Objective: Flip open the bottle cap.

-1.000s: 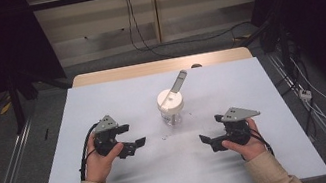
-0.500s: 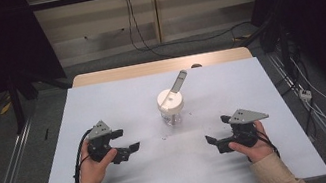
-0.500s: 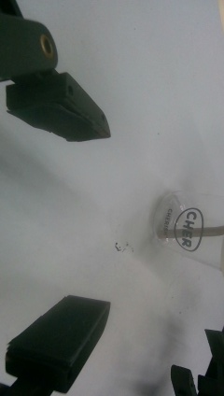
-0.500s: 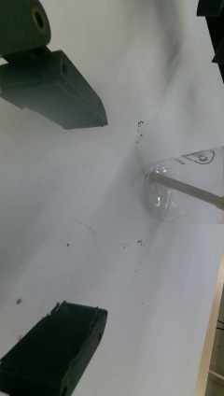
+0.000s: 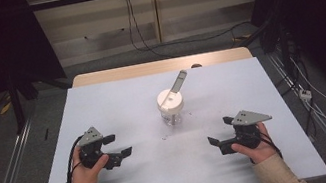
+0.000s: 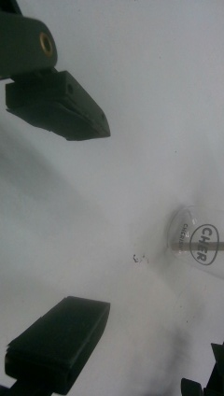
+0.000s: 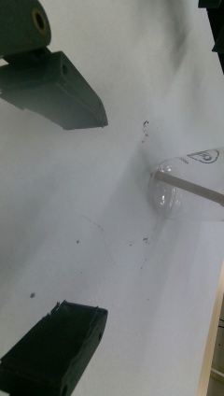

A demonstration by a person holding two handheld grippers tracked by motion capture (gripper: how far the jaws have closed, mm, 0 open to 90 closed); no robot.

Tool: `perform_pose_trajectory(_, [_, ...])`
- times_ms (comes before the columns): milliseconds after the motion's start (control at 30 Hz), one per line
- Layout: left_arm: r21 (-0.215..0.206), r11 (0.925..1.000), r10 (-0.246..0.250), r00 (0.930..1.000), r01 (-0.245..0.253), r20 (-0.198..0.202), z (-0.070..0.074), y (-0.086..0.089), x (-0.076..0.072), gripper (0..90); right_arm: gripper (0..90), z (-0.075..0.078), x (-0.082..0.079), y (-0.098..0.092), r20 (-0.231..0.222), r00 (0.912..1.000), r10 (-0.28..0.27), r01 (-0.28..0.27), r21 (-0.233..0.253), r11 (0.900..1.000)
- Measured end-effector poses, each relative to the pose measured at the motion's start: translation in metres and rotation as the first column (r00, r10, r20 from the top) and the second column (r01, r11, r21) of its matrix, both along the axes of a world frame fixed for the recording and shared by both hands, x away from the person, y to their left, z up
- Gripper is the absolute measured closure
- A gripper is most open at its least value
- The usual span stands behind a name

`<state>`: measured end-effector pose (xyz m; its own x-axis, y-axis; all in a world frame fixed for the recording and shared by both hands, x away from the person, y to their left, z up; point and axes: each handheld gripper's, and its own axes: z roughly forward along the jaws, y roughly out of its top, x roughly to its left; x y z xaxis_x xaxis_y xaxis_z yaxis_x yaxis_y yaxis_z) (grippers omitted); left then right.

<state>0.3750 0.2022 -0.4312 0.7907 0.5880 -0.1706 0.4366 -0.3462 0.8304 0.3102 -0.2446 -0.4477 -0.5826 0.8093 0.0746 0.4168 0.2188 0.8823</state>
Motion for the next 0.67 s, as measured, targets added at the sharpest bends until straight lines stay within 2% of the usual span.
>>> perform_pose_trajectory(100, [0.010, 0.9999, 0.004, 1.0000, -0.004, 0.003, -0.001, 0.003, -0.003, 13.6, 7.1, 0.000, -0.003, -0.002, 0.000, 1.0000, 0.001, -0.001, -0.001, 1.000])
perform_pose_trajectory(433, [-0.001, 0.9996, 0.028, 0.9996, -0.028, -0.004, -0.007, 0.019, -0.015, 13.3, 7.3, 0.000, -0.011, -0.008, 0.004, 1.0000, 0.000, 0.000, -0.012, 1.000])
perform_pose_trajectory(667, [-0.012, 0.9986, 0.052, 0.9987, -0.052, 0.000, -0.009, 0.024, -0.014, 12.5, 7.1, -0.004, -0.011, -0.016, -0.010, 0.9998, -0.018, 0.018, -0.017, 1.000])
